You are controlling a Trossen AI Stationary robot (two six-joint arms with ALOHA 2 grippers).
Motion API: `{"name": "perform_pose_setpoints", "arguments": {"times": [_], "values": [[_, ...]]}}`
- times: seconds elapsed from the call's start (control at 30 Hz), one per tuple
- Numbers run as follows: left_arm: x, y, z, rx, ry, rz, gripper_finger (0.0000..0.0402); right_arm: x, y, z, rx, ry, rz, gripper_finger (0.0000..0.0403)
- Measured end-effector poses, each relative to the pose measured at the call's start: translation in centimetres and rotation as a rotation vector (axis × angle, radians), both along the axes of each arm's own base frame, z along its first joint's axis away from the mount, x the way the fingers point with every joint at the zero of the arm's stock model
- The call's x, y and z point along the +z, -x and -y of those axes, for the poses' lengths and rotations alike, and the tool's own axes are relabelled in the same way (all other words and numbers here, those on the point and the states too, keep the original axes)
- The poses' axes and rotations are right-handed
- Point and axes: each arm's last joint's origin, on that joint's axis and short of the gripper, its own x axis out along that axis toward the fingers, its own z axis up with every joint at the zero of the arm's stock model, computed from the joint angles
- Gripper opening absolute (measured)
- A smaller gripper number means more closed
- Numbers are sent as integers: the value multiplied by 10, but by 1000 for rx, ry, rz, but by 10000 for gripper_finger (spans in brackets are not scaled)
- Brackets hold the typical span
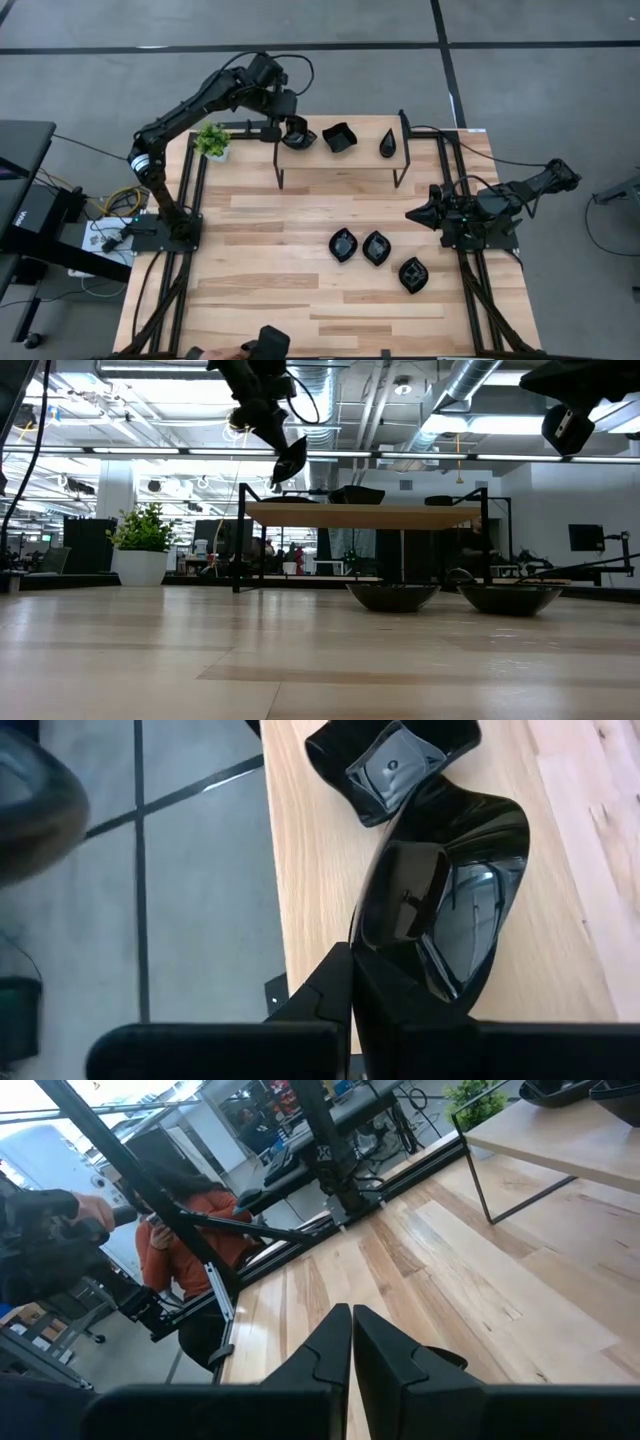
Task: Pick & Place Mini shaped plates
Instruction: Stack the black plate on top of the black plate on the shelf
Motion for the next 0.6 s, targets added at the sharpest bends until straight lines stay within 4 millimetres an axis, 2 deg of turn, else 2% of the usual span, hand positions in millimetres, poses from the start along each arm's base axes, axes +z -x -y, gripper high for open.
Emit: {"name": "perform_pose_setpoints", "arguments": {"times": [0.13,0.23,0.3,0.47,0.6], "values": [[0,-2,4,21,22,8,4,2,0,0,-11,-19,20,10],[3,-7,15,46,59,36,4,9,-1,3,-109,-121,100,10],[9,-9,27,53,80,65,4,15,-1,5,-203,-158,163,10],[16,-20,58,80,78,84,4,31,0,12,-442,-115,299,10],[17,-30,82,105,143,121,4,43,-10,10,-428,-24,380,10]]}}
